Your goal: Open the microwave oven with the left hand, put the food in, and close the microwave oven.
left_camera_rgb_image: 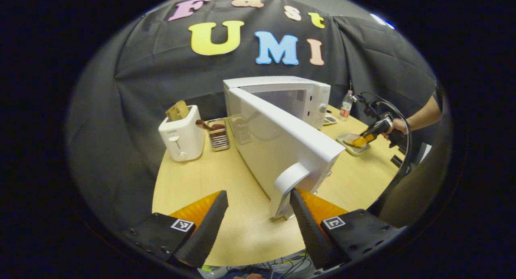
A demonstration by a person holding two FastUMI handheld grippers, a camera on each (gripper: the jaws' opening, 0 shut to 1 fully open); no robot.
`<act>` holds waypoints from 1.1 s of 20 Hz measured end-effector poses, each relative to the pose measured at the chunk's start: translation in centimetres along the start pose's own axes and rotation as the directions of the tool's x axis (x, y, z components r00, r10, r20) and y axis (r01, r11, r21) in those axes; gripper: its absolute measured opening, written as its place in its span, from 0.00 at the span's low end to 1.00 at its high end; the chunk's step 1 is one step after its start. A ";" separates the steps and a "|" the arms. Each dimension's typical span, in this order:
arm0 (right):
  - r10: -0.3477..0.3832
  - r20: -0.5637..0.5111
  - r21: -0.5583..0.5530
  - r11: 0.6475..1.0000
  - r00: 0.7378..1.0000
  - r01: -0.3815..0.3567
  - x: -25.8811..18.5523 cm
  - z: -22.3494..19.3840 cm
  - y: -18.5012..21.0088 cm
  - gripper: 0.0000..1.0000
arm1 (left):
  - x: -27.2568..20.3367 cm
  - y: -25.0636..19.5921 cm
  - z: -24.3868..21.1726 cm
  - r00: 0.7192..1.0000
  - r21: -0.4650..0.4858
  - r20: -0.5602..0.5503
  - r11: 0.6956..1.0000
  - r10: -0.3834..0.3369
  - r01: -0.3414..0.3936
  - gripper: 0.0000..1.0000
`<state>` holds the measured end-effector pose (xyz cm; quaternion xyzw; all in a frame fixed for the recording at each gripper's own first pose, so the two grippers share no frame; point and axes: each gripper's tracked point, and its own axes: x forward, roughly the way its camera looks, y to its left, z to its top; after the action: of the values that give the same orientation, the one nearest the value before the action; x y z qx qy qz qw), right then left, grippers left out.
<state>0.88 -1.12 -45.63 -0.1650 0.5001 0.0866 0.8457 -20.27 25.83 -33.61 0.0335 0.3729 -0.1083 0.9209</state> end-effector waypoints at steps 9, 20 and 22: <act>0.056 0.221 -0.246 0.969 0.974 0.000 -6.6 6.7 3.3 0.62 | -7.7 -3.5 10.1 0.936 -0.256 0.239 0.946 0.259 -0.197 1.00; 0.052 0.598 -0.507 0.797 0.799 0.327 -10.9 20.1 9.5 0.63 | -9.9 -10.0 23.1 0.836 -0.198 0.480 0.961 0.267 -0.194 0.96; 0.054 0.631 -0.572 0.706 0.774 0.417 -10.9 21.1 11.0 0.63 | -9.8 -10.5 23.2 0.837 -0.190 0.479 0.962 0.266 -0.197 0.94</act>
<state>9.45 17.07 -28.81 -0.4795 0.1143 0.2235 0.8409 -13.74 14.04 -9.93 -0.0123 0.1214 0.0240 0.9922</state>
